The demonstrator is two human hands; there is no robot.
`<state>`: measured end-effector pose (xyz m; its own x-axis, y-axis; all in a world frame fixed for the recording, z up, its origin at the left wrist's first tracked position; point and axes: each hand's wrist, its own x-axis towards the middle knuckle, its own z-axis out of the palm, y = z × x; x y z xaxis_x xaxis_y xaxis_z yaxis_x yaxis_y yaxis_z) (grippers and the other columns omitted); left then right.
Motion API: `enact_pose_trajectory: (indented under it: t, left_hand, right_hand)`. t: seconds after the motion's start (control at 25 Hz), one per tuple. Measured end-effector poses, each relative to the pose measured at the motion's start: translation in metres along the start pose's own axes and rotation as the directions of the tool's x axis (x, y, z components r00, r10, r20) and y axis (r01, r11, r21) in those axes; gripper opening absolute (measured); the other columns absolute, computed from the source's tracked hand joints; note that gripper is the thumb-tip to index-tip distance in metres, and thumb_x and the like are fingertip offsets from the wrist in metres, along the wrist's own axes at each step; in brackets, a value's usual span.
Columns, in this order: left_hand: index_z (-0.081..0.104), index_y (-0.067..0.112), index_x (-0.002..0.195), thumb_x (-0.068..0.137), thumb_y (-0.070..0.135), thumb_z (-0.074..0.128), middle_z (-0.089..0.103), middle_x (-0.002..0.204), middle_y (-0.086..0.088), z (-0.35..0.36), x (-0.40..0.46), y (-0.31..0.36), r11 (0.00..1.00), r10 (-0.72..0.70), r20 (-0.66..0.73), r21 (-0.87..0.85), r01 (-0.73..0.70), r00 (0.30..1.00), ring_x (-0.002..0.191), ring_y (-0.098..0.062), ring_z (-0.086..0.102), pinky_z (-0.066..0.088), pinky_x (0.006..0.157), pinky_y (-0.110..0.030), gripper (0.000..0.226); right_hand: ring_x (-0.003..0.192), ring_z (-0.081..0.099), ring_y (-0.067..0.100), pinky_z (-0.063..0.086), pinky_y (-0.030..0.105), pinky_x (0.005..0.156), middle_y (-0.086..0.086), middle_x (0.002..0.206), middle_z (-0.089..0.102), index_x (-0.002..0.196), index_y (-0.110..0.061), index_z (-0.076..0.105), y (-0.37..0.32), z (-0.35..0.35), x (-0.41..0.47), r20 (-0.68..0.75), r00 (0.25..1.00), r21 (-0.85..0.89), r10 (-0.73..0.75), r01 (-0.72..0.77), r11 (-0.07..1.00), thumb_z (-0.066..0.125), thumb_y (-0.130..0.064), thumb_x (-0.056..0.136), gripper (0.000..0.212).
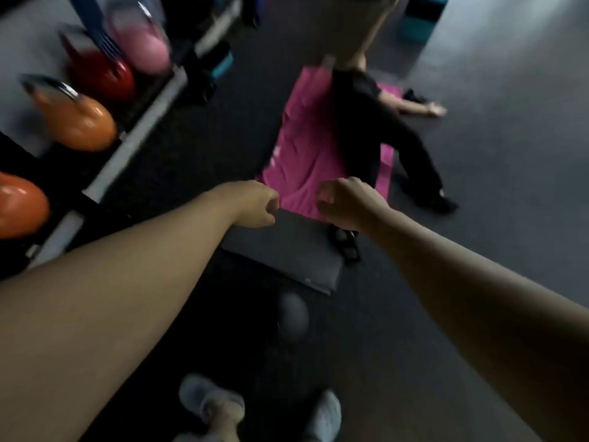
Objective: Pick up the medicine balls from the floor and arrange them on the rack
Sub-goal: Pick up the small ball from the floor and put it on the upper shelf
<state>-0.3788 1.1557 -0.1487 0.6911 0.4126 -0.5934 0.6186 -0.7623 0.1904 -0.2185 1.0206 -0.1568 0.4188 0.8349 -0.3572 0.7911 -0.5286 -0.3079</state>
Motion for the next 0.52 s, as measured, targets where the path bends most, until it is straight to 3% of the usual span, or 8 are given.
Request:
enact_pose_trajectory:
  t: [0.12,0.24,0.4,0.52]
  left_hand:
    - [0.062,0.023,0.145,0.101,0.037,0.065,0.062,0.148,-0.006,0.107,0.052,0.016,0.997,-0.051,0.118,-0.049,0.058,0.992,0.131,-0.028,0.062,0.052,0.107,-0.042,0.047]
    - [0.056,0.023,0.152,0.102,0.041,0.063,0.055,0.154,-0.007,0.214,0.099,0.004,0.983,-0.139,0.218,-0.090,0.161,0.966,0.135,-0.031,0.059,0.051,0.108,-0.044,0.054]
    - [0.051,0.020,0.156,0.101,0.048,0.064,0.050,0.158,-0.010,0.339,0.165,-0.029,0.940,-0.224,0.212,-0.212,0.269,0.951,0.139,-0.036,0.057,0.049,0.107,-0.043,0.064]
    - [0.044,0.021,0.161,0.100,0.057,0.060,0.042,0.166,-0.011,0.427,0.214,-0.058,0.894,-0.294,0.191,-0.290,0.340,0.936,0.145,-0.039,0.053,0.046,0.110,-0.046,0.072]
  right_hand:
    - [0.117,0.066,0.044,0.046,0.038,0.081,0.019,0.130,0.070,0.125,-0.020,0.070,0.069,0.104,-0.005,0.148,0.982,0.067,0.115,-0.126,0.990,0.055,-0.029,0.098,0.033]
    - [0.119,0.064,0.044,0.042,0.038,0.079,0.019,0.135,0.066,0.132,-0.021,0.064,0.116,0.224,0.002,0.274,0.950,0.108,0.149,-0.184,0.977,0.052,-0.032,0.101,0.035]
    - [0.122,0.063,0.042,0.053,0.046,0.092,0.017,0.140,0.063,0.138,-0.021,0.060,0.152,0.376,0.033,0.379,0.905,0.127,0.193,-0.258,0.958,0.050,-0.039,0.102,0.042]
    - [0.127,0.059,0.043,0.051,0.052,0.099,0.019,0.145,0.056,0.146,-0.017,0.051,0.169,0.476,0.068,0.409,0.885,0.148,0.221,-0.303,0.941,0.048,-0.048,0.104,0.053]
